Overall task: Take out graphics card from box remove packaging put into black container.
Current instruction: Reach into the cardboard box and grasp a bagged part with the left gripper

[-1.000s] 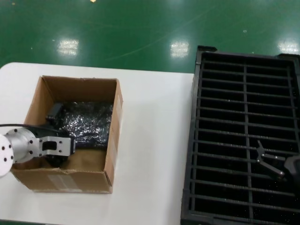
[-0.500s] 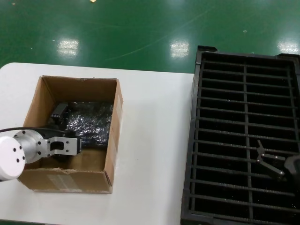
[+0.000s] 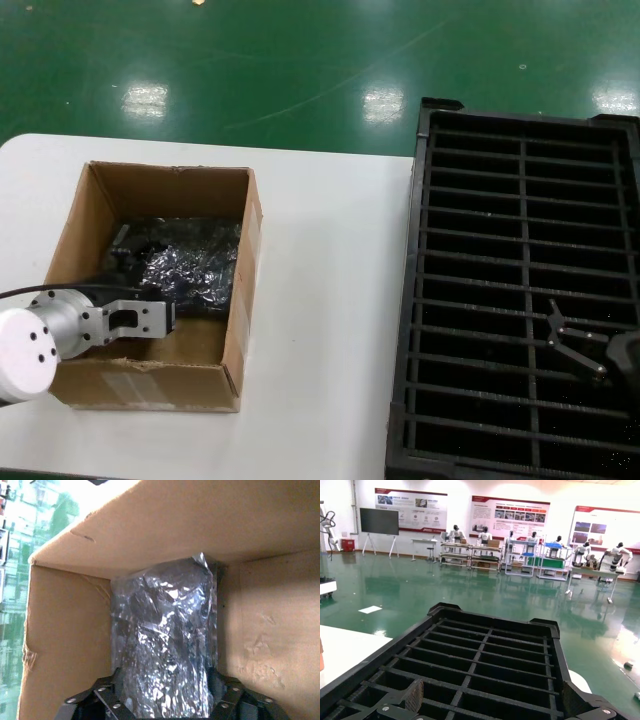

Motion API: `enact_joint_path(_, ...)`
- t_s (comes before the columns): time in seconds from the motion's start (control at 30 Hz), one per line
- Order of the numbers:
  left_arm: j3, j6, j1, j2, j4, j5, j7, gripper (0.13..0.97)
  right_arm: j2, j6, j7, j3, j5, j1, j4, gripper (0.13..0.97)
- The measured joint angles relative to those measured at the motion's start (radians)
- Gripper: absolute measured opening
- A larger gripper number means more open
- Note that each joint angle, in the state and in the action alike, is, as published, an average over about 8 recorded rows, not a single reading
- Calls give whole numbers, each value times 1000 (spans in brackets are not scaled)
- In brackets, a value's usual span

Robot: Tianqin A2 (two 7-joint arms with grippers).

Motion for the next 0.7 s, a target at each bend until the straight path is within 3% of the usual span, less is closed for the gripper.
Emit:
enact_joint_path(0.1, -8, -14, 7, 4, 7, 2, 7, 677, 0, 0, 0, 0, 0, 0, 0, 966)
enact_joint_path(0.37, -25, -66, 23, 20, 35, -6, 38, 460, 0, 0, 0, 0, 0, 0, 0, 966)
enact_joint_path(0.7, -49, -116, 46, 28, 21, -4, 70, 287, 0, 0, 0, 0, 0, 0, 0, 966)
